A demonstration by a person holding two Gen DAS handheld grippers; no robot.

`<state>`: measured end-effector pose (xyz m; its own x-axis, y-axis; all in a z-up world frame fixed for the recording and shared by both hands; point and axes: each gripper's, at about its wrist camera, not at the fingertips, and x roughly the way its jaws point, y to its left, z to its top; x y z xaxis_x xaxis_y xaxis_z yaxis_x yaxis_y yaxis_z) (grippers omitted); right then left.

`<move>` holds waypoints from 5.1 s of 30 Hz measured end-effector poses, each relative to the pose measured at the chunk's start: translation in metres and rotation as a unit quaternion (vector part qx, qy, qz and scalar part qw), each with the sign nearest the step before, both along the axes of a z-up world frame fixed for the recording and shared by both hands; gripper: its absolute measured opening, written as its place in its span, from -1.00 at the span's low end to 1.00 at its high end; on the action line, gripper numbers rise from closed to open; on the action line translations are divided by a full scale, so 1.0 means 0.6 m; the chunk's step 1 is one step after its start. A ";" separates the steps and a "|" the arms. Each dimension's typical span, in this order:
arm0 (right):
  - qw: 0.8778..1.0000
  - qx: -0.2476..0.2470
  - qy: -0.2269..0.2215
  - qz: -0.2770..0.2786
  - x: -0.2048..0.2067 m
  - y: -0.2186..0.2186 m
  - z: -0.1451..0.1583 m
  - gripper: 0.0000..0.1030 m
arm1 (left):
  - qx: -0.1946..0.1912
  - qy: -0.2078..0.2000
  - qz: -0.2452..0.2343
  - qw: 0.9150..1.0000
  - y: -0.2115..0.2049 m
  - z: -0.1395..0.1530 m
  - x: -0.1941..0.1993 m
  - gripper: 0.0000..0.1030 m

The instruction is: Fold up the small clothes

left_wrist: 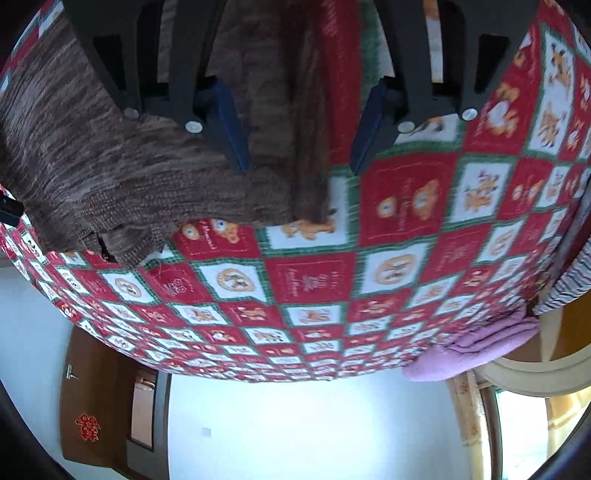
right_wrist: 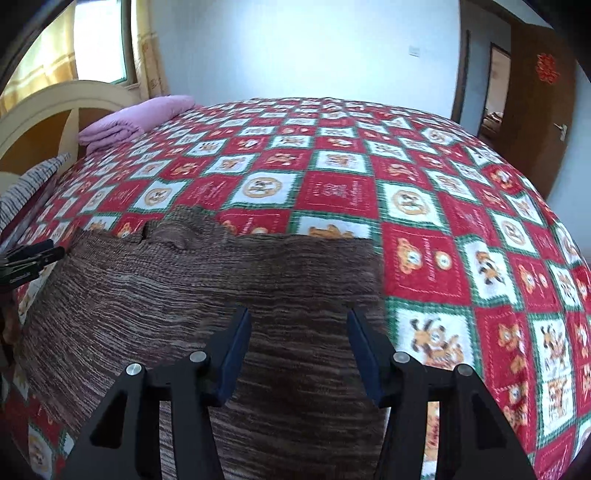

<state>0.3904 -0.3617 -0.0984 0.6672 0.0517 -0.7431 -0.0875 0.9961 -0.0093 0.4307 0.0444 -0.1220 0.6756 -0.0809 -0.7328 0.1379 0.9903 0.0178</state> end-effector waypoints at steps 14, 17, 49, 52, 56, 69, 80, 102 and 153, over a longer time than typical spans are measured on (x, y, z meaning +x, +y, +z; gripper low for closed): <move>0.997 0.036 -0.006 -0.065 -0.013 -0.085 -0.006 0.06 | -0.008 -0.045 0.010 0.999 0.007 0.009 -0.004 -0.92; 0.997 0.041 -0.003 -0.067 -0.001 -0.090 -0.006 0.06 | -0.007 -0.036 0.016 0.999 0.012 0.000 0.001 -0.92; 0.962 0.051 0.058 0.263 -0.073 0.364 -0.029 0.06 | 0.039 -0.010 0.076 0.996 0.066 -0.018 -0.094 -0.03; 0.947 0.063 0.097 0.299 -0.083 0.442 -0.072 0.07 | 0.028 0.013 0.091 0.995 0.090 -0.033 -0.097 -0.04; 0.944 0.027 0.072 0.320 -0.119 0.487 -0.079 0.20 | -0.006 0.011 0.109 0.994 0.125 -0.027 -0.111 -0.04; 0.945 0.025 0.056 0.322 -0.133 0.500 -0.073 0.20 | -0.004 0.014 0.139 0.990 0.160 -0.035 -0.118 0.47; 0.928 -0.157 -0.058 0.333 -0.223 0.542 -0.077 0.20 | 0.027 0.032 0.127 0.991 0.143 -0.047 -0.108 0.50; 0.905 -0.259 -0.125 0.313 -0.269 0.574 -0.090 -0.03 | -0.059 0.010 0.073 0.996 0.112 -0.004 -0.042 0.57; 0.965 0.007 -0.089 0.246 -0.241 0.410 0.028 -0.93 | -0.279 0.078 0.017 0.957 0.074 0.047 0.032 -0.84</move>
